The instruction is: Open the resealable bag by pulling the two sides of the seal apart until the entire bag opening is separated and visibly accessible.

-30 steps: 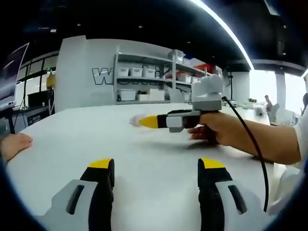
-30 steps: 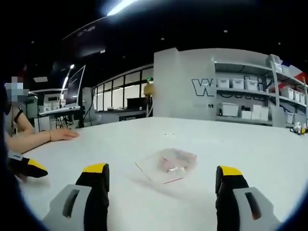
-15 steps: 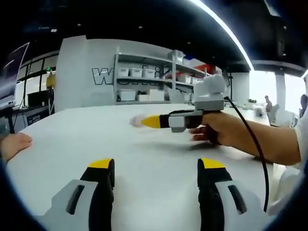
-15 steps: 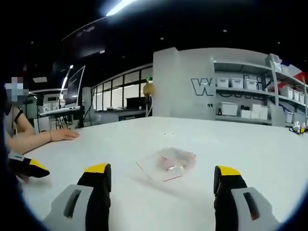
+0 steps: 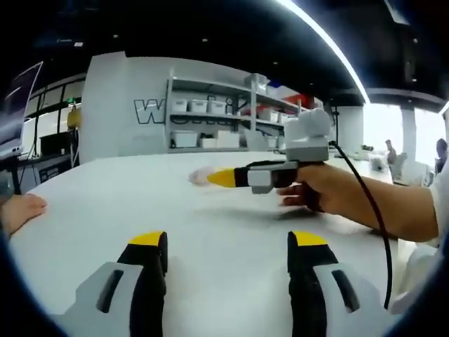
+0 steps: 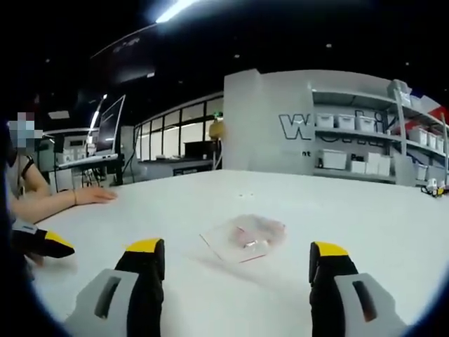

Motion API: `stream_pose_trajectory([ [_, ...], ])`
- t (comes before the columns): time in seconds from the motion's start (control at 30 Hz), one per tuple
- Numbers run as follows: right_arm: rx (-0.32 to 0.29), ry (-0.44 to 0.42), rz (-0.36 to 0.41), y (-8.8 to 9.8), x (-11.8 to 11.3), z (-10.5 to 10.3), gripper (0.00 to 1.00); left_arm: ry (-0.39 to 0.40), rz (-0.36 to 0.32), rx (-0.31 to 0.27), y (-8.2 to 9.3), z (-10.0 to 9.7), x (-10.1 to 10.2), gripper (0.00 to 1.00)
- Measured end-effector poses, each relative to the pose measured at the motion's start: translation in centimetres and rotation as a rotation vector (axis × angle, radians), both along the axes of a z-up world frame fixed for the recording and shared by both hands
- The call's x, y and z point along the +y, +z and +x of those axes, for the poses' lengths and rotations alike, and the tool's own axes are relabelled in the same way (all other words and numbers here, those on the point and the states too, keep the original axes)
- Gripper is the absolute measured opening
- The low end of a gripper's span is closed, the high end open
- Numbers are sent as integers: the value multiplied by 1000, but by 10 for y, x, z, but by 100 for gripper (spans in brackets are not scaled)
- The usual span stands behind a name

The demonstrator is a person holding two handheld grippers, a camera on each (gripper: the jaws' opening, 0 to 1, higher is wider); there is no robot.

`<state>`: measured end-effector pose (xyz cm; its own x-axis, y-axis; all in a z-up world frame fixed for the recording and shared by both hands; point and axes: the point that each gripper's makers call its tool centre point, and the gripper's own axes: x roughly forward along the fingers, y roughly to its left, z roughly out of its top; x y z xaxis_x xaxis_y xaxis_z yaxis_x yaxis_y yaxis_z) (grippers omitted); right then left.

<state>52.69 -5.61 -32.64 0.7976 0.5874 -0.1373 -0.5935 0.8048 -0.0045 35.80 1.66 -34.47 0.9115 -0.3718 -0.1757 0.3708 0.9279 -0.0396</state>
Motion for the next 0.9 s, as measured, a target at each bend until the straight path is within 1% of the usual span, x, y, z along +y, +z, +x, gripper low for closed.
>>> stream_pose_trajectory([
  [0.53, -1, -10, 0, 2, -4, -5, 83, -2, 1, 2, 0, 1, 0, 69],
  [0.6, -1, -9, -1, 2, -4, -5, 81, -3, 2, 3, 0, 1, -1, 69],
  [0.9, -5, -9, 10, 5, -5, -5, 80, -1, 0, 3, 0, 2, 0, 68],
])
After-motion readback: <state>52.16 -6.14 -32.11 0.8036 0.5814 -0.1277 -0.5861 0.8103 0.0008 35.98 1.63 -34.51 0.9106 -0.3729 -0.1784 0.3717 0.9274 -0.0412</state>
